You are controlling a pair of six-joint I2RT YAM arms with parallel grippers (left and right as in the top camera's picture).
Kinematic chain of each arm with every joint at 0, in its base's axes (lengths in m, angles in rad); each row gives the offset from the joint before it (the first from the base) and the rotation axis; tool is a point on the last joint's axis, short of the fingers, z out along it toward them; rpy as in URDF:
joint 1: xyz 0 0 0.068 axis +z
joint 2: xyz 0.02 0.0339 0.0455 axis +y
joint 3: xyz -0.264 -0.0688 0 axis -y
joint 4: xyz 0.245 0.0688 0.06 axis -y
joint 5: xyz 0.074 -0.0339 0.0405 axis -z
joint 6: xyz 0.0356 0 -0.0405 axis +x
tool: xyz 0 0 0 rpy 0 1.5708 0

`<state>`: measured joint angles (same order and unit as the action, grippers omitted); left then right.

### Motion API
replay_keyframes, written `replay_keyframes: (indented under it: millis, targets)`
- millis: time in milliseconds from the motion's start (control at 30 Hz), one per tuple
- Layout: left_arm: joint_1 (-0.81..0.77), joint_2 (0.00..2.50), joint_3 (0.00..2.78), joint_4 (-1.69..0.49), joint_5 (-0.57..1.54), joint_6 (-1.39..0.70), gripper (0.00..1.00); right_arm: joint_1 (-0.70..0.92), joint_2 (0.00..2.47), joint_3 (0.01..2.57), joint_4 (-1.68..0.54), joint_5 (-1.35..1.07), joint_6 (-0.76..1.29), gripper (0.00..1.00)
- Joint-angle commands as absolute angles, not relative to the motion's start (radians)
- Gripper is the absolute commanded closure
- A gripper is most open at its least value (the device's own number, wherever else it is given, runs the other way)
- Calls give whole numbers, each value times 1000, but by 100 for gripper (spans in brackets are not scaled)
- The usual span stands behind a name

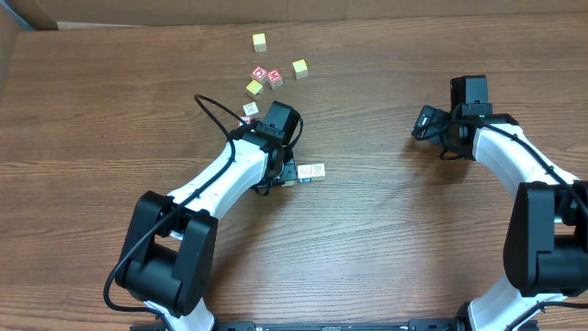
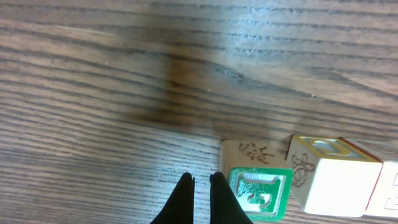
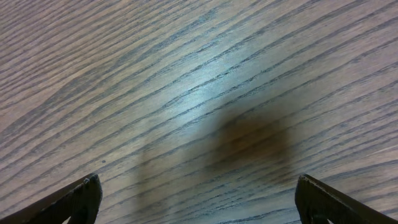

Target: Flip 5 blocks

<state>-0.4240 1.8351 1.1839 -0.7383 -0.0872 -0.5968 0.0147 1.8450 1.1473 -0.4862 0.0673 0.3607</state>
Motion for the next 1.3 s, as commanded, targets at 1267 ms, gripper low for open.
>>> replay_keyframes:
  millis: [1267]
  targets:
    - [-439,1844,1148,-637,-52,-636,94,11,1848,1165,-481,77,351,0]
